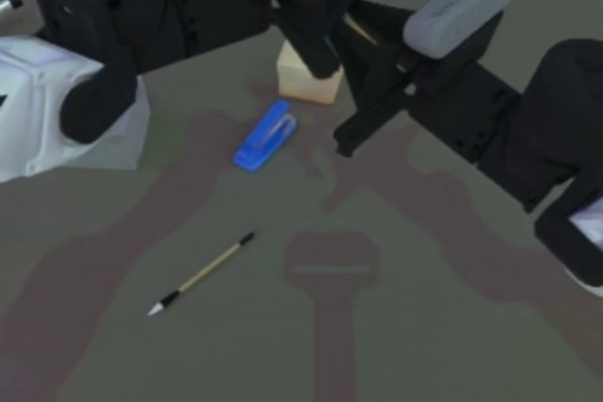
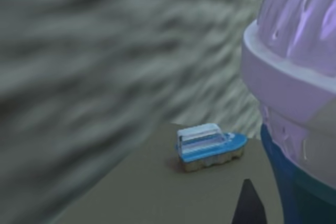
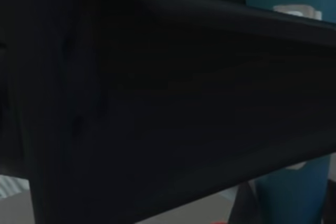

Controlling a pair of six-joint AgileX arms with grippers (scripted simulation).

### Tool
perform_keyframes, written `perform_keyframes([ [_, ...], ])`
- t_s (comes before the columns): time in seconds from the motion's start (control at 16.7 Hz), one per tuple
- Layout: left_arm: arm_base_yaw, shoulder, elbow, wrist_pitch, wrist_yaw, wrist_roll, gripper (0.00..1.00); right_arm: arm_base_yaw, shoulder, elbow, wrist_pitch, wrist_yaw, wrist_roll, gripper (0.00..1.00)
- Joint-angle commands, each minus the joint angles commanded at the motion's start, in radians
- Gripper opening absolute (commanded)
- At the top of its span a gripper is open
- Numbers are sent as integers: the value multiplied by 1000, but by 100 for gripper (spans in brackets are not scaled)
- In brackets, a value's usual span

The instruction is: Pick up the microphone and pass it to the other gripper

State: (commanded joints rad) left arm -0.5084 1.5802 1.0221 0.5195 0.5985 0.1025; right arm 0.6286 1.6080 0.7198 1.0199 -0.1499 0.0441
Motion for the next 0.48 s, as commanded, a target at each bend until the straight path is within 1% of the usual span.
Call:
perform_keyframes([
  [0.48, 0, 0, 0, 0, 0, 0, 0, 0, 0, 0, 0, 0, 0, 75],
])
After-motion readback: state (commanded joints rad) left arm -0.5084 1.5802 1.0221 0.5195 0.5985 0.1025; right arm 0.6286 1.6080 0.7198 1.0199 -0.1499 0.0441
